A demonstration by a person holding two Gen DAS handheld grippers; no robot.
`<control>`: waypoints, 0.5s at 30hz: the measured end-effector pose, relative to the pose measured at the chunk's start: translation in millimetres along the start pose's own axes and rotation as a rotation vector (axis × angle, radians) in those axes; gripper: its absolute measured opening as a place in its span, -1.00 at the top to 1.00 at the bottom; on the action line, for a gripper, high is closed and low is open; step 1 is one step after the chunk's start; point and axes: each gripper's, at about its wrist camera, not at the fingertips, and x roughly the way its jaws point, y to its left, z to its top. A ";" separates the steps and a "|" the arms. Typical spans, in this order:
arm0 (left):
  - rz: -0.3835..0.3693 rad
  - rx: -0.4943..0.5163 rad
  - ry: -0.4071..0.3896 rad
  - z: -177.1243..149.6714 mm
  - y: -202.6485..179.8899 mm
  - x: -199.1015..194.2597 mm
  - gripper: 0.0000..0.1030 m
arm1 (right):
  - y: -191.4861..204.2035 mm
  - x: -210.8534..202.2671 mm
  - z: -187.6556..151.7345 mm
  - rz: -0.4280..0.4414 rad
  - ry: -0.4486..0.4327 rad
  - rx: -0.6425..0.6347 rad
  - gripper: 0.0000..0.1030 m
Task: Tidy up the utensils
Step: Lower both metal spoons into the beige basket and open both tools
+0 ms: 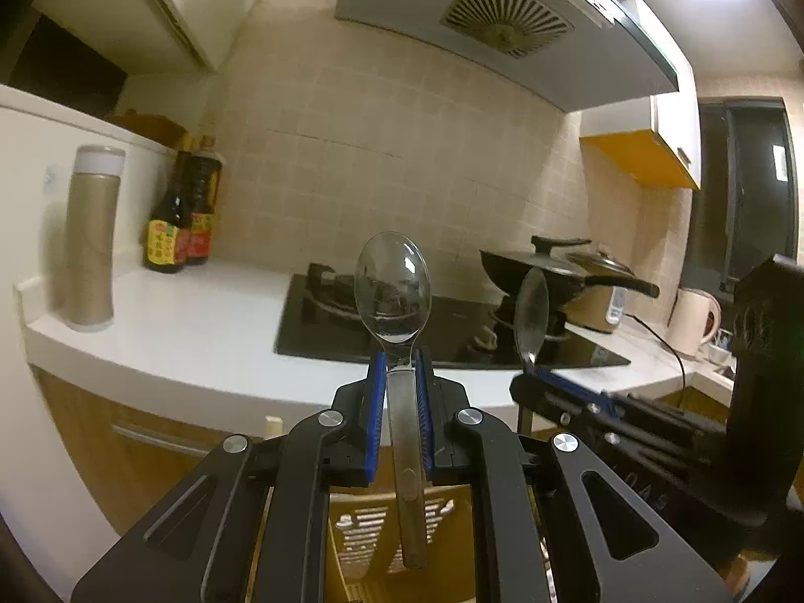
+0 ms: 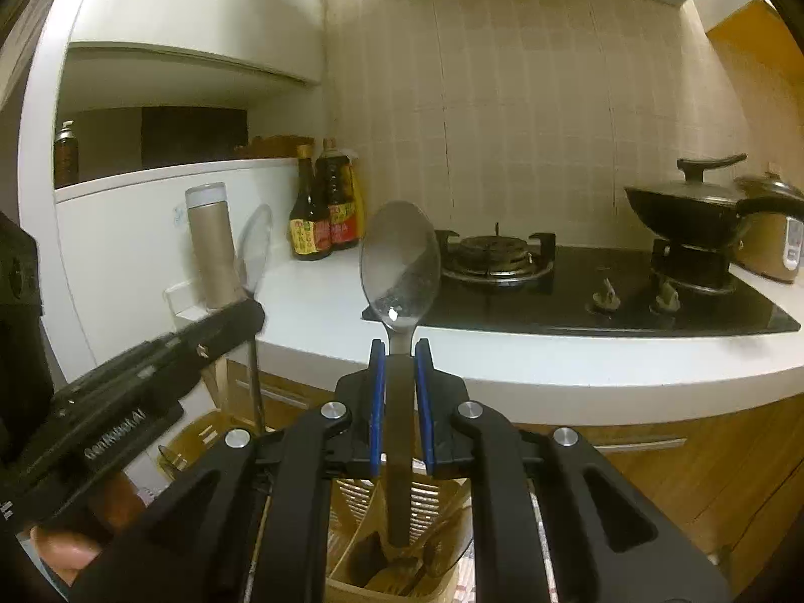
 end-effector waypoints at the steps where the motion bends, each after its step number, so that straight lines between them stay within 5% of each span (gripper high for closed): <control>1: 0.002 0.004 0.000 -1.9 0.3 0.7 0.80 | 0.7 -0.7 -0.4 0.002 -0.001 0.000 0.81; 11: -0.026 0.010 0.030 -10.3 2.6 0.1 0.78 | 2.0 -6.3 -2.4 0.009 0.019 -0.031 0.81; 15: -0.022 0.018 0.046 -10.4 2.0 -3.5 0.62 | 1.9 -12.1 -2.4 0.029 0.044 -0.034 0.68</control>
